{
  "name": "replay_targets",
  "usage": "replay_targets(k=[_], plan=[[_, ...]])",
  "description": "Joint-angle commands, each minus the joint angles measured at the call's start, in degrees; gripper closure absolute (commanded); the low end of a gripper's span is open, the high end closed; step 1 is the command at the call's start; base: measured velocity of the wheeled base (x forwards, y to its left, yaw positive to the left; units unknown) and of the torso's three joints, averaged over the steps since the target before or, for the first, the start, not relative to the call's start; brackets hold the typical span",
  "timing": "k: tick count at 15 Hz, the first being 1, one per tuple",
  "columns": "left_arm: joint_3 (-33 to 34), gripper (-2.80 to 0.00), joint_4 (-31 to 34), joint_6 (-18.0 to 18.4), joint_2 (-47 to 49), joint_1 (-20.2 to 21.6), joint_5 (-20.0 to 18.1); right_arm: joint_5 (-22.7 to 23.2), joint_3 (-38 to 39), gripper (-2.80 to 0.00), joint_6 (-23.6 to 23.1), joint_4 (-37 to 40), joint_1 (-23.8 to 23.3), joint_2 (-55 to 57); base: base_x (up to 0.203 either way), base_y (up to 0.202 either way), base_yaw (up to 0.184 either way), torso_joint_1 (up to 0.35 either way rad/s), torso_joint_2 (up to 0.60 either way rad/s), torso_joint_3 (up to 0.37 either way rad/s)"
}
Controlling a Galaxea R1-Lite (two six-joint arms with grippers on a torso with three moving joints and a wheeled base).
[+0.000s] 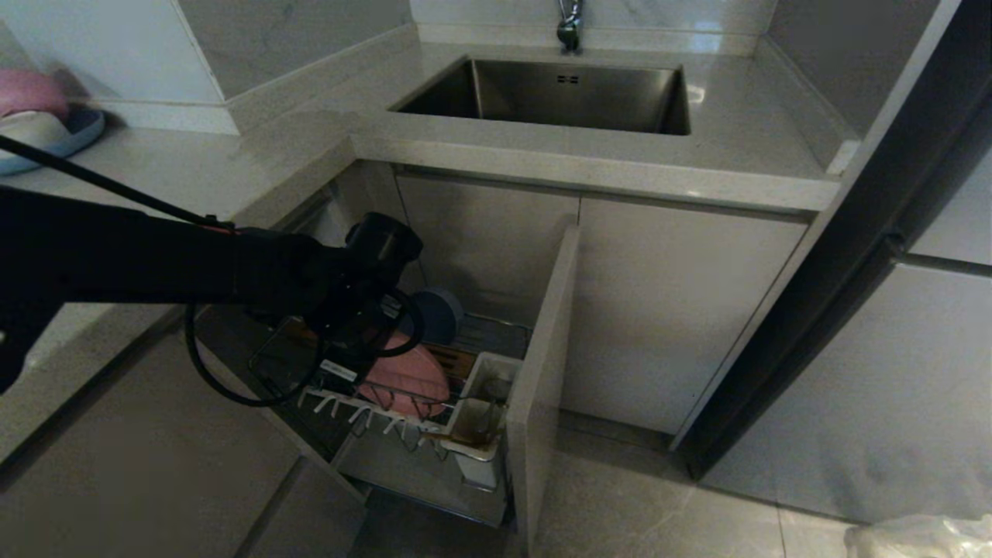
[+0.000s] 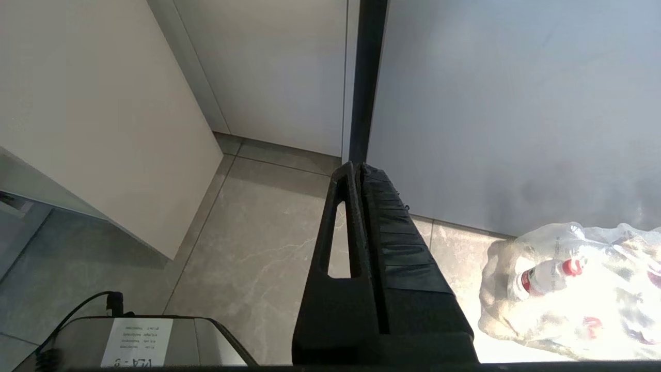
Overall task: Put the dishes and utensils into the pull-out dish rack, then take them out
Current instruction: Take the plate out of the cupboard
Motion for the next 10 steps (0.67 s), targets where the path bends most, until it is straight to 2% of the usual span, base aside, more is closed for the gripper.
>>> replay_targets(k=[1, 10], plan=[[-0.04, 0.00, 0.24, -0.47, 0.50, 0.04, 0.15, 0.02, -0.01, 0.00, -0.09, 0.05, 0.01, 0.00, 0.000, 0.000, 0.000, 0.000, 0.00, 0.000], [0.47, 0.00, 0.60, -0.55, 0.15, 0.04, 0.23, 0.02, -0.01, 0.00, 0.08, 0.05, 0.01, 0.00, 0.000, 0.000, 0.000, 0.000, 0.00, 0.000]])
